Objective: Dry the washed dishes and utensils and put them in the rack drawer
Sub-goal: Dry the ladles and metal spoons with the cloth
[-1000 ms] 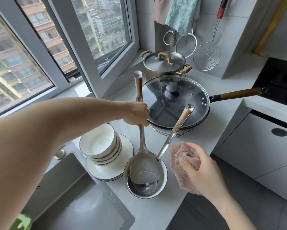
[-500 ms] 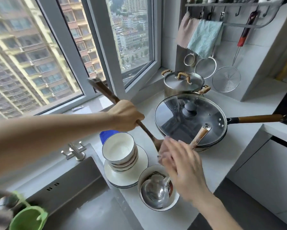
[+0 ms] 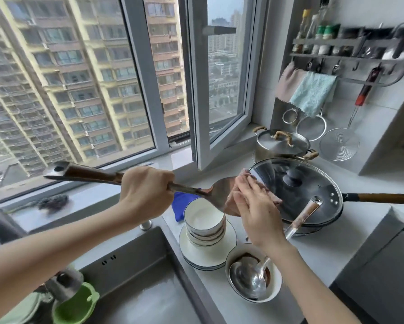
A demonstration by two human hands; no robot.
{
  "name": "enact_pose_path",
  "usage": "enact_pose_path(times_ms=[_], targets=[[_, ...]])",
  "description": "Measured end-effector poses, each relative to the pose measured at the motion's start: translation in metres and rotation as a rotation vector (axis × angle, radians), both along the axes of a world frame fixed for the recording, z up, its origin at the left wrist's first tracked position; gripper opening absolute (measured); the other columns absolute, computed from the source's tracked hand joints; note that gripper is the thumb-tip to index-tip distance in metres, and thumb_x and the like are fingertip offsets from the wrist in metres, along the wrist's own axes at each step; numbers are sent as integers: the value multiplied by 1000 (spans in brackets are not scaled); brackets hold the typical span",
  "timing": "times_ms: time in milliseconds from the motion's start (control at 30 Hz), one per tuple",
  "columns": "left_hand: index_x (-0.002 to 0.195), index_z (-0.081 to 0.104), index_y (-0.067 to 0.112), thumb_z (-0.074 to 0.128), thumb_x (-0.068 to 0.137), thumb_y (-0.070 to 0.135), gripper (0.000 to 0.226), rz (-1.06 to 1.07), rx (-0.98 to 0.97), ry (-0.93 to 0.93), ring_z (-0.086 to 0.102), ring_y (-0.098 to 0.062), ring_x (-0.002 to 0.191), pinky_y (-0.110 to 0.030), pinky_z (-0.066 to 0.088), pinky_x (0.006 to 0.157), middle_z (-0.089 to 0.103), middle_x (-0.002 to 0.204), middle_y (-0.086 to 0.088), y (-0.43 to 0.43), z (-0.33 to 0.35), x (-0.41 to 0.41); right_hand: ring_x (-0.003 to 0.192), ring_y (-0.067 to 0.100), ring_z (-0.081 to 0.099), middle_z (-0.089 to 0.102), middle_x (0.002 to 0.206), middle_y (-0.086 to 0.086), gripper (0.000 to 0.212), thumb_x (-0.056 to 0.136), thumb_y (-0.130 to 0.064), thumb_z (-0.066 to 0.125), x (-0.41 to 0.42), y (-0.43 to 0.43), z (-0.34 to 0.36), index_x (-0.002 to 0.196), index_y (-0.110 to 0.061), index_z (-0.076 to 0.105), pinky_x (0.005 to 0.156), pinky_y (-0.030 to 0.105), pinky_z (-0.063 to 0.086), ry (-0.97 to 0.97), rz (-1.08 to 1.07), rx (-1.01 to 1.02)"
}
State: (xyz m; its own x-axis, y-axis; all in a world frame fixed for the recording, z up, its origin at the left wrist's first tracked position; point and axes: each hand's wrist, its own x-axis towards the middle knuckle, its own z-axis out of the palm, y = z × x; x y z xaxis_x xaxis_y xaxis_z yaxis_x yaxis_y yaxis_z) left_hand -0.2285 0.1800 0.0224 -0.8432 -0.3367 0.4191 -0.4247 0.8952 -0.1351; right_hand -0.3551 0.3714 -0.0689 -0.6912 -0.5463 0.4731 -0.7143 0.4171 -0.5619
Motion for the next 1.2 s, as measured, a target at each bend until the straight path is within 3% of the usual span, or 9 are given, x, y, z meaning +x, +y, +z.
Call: enact_pose_path(times_ms=[100,200,400,467,533,633,800,1033,1200], targets=[[74,62,18,50,74,17,13,87,45,-70,54,-25,72,-28,25,53,61,67,0,3,6,25,104,17,62,68,102,-2,50,95,-55,36,-7,-1,14,103,-17,67,95,35,45,-504,-14,-351],[78,64,22,48,73,18,17,116,64,-91,57,-20,71,-25,29,50,64,69,2,3,8,50,73,18,53,52,68,-3,47,100,-45,35,-2,8,48,89,-8,62,68,30,43,-752,-328,-635],[71,52,22,46,75,19,8,84,44,-151,53,-22,72,-26,21,48,63,74,1,12,8,77,54,-4,48,48,59,-12,38,102,-38,34,84,10,110,70,-22,48,58,20,38,-232,-149,-656],[75,58,21,49,75,19,9,72,75,-105,57,-24,75,-26,20,48,64,74,0,18,9,82,82,-3,59,63,86,-13,47,95,-57,24,108,-3,91,100,-25,59,87,30,46,-156,124,-342],[73,62,19,57,70,17,6,35,77,-19,60,-25,70,-23,16,45,66,69,-1,20,6,87,131,8,40,54,133,-9,82,80,-76,3,115,-13,63,133,-31,46,116,48,13,43,250,204],[57,56,16,68,58,15,13,2,76,51,52,-27,51,-20,7,45,58,50,-2,24,6,98,145,6,12,28,154,-12,94,68,-85,-2,106,-15,51,144,-39,30,116,49,-11,180,200,512],[66,56,20,53,73,19,7,27,218,176,44,-24,62,-24,14,46,61,62,-1,31,-1,107,134,14,36,50,136,-10,85,71,-79,5,84,-13,77,136,-38,41,112,48,11,316,157,575],[49,42,20,48,57,19,10,-25,155,206,41,-25,46,-19,16,46,49,42,1,42,-12,107,88,27,62,69,88,4,69,62,-80,-1,37,24,67,76,-25,39,63,32,28,409,99,511],[91,55,26,51,92,39,13,-116,532,-428,52,-15,68,-19,34,54,56,73,6,52,-2,108,85,28,64,69,82,6,72,69,-78,6,3,38,71,72,-21,49,66,34,37,478,51,431]])
